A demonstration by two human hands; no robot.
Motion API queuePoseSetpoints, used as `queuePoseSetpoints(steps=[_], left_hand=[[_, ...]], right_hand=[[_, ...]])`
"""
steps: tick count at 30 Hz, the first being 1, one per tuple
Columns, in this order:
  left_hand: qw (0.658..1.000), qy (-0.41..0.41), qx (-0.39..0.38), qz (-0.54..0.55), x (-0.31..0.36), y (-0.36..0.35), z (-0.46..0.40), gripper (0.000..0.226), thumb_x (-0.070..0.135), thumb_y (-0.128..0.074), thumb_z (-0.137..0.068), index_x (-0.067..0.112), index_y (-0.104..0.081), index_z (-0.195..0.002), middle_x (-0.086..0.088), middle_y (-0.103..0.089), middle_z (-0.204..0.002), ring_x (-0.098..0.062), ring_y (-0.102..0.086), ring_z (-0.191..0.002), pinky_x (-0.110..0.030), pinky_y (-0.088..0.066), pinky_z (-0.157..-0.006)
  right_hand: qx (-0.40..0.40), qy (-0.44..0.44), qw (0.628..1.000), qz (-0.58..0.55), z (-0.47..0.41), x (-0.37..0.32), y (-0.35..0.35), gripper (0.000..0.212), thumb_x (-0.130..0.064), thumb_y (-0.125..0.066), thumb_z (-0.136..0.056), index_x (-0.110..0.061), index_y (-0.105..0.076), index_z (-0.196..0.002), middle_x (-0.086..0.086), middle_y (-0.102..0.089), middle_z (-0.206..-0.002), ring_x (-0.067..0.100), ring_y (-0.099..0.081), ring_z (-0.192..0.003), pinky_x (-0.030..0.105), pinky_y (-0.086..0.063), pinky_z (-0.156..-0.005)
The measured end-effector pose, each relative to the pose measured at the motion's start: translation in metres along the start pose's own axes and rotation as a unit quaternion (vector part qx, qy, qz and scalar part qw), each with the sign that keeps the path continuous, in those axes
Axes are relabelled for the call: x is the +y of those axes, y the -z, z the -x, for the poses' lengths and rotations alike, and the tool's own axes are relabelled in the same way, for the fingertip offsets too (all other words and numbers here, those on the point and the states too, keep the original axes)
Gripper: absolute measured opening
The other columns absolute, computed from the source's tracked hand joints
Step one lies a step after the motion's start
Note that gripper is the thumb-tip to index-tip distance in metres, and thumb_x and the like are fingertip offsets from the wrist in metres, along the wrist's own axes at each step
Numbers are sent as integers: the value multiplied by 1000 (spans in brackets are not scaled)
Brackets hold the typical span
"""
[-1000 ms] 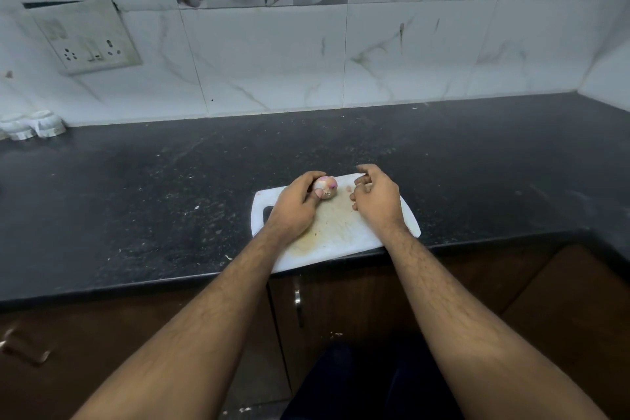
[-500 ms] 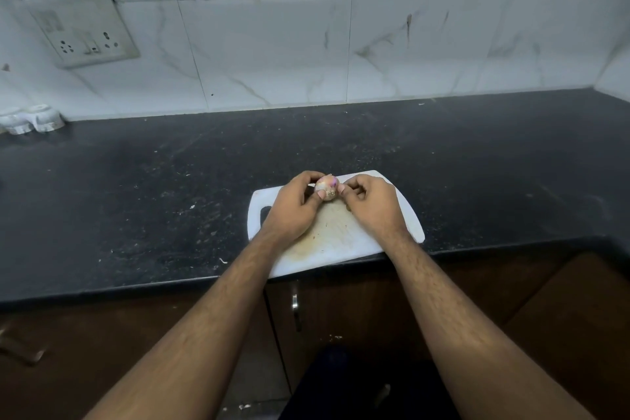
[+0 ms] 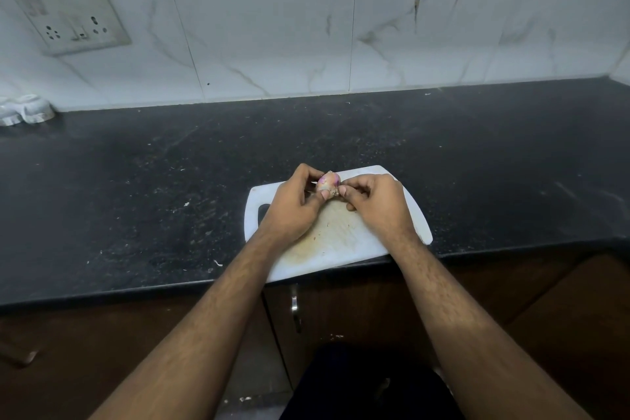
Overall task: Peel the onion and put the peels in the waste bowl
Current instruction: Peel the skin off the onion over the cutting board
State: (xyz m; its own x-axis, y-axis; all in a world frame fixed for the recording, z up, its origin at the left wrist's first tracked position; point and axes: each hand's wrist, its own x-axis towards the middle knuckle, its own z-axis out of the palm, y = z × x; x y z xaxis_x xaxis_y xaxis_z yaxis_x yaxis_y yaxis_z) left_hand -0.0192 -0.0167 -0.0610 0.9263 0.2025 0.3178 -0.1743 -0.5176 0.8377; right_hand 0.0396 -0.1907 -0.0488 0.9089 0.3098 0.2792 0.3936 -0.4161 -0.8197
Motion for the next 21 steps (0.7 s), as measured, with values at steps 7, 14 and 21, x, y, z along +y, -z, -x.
queuePoseSetpoints(steps=[7,14,21], left_hand=[[1000,16,-8,2,-1,-1,-1,17,21,-70,-104,21,-61,-118,15,-73,-111,8,-68,-95,-12,-52,-81],[999,28,-11,10,-3,-1,-1,17,25,-69,-104,24,-61,-118,9,-77,-112,-7,-72,-105,-34,-59,-91],[1000,24,-7,9,3,1,1,17,29,-70,-104,22,-62,-116,15,-74,-108,6,-69,-95,-15,-54,-80]], right_hand=[[3,-10,1000,13,2,-4,-1,10,-25,-72,-95,-21,-79,-91,-6,-76,-71,6,-72,-67,31,-63,-76],[2,-16,1000,23,3,-7,0,11,-26,-70,-95,-22,-78,-88,-4,-73,-66,12,-71,-67,34,-62,-72],[-4,-7,1000,9,5,-8,2,10,-26,-72,-96,-21,-79,-92,-7,-76,-74,3,-72,-66,23,-60,-71]])
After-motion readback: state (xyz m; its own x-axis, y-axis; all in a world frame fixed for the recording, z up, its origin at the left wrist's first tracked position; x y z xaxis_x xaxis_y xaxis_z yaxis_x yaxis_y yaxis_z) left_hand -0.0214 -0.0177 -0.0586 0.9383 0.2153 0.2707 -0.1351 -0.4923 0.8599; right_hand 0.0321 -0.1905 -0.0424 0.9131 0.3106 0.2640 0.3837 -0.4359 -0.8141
